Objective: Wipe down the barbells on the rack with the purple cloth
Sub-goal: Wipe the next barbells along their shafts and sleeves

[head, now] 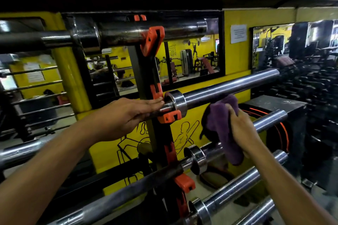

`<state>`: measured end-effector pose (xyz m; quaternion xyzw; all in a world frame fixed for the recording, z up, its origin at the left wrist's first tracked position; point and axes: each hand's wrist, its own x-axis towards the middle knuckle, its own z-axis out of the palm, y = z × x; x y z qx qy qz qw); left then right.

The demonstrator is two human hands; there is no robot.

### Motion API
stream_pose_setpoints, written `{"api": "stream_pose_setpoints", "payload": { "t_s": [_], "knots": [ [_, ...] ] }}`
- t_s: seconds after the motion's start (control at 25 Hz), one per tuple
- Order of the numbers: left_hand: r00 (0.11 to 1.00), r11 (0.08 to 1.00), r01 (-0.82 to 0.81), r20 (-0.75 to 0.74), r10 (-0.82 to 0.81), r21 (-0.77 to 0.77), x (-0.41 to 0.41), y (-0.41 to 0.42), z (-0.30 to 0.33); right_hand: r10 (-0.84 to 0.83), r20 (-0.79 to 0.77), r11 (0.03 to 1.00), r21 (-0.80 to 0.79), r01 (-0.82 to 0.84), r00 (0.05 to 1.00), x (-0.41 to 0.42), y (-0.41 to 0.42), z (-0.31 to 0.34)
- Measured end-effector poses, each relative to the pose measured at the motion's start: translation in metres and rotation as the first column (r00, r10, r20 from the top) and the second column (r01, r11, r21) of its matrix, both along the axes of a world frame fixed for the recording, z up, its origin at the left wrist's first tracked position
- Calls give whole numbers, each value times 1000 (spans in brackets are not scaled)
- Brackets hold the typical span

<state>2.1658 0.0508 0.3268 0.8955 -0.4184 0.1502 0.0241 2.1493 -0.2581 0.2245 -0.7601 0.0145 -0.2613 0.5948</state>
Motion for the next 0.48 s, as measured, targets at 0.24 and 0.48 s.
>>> {"api": "stream_pose_setpoints", "payload": {
  "t_s": [0.24,0.48],
  "knots": [
    [998,998,-58,28,57,35,-4,-2,1,93,-18,987,-129,-95,996,9,59,-1],
    [997,998,-68,31,68,12,-17,1,5,100,202,830,-556,31,974,-32,36,22]
  ]
}}
